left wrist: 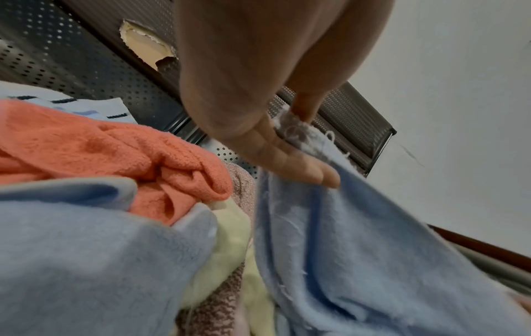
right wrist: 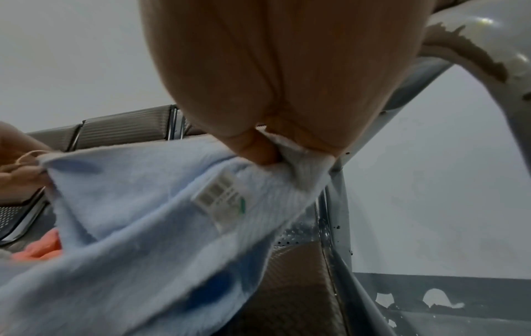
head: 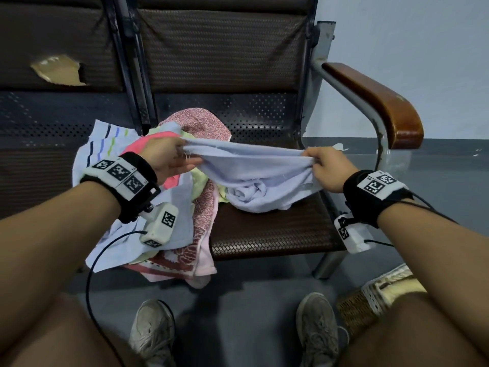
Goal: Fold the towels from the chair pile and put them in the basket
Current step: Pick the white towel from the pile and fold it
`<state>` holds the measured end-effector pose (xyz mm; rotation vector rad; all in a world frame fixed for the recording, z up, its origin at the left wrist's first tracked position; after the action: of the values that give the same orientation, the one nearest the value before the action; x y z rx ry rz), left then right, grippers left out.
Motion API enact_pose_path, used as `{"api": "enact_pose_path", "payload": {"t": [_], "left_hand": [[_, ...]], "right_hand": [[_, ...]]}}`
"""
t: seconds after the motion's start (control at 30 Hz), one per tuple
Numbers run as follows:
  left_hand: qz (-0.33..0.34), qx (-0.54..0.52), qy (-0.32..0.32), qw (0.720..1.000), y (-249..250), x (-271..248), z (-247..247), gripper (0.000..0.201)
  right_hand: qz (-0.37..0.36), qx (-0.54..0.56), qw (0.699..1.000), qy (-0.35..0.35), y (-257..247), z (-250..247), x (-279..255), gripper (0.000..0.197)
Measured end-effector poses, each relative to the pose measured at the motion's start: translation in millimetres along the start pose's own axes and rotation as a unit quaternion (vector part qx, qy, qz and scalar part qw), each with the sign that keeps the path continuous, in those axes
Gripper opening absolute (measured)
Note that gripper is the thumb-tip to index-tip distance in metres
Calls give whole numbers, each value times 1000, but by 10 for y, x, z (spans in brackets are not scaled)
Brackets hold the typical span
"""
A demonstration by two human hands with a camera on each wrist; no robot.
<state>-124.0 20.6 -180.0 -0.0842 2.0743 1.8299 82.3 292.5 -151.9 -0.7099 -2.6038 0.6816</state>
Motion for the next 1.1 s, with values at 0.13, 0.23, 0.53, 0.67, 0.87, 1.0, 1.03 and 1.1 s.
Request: {"api": "enact_pose_path", "payload": {"t": [0.13, 0.23, 0.53, 0.67, 0.87, 1.0, 1.03, 1.1], "left_hand": [[64, 82, 64, 992, 52, 92, -81, 15], [115, 152, 94, 977, 120, 138, -118, 13], [136, 111, -2, 984, 200, 64, 107, 28], [205, 106, 34, 972, 283, 76, -31, 28], [280, 36, 104, 954, 721, -27, -278, 35], [261, -40, 92, 960, 1027, -241, -244, 43], [262, -47, 89, 960, 1121, -291, -238, 49], [266, -42, 90, 959, 1340, -405, -268, 59]], "right_hand": [[-11, -5, 1000, 24, 1, 1, 46, 44], [6, -46, 997, 60, 68, -35, 158, 46], [-10, -22, 995, 98, -9, -146, 367, 39], [-46, 2, 995, 84, -80, -142, 379, 40], [-69, 18, 994, 80, -290, -343, 396, 42], [-69, 43, 992, 101, -538, -720, 474, 40], [-76, 48, 990, 111, -616, -850, 488, 40], [-90, 44, 987, 127, -769, -1117, 505, 42]]}}
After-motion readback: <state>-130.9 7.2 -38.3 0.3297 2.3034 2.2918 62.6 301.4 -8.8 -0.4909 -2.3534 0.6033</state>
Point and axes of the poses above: each hand's wrist, its own x-axis towards the middle knuckle, its own z-axis out of the palm, y = z × x, the point moved 8 cm from there along x, towards the middle knuckle, and after that the axes turned 14 degrees about y, right-handed, at the moved point
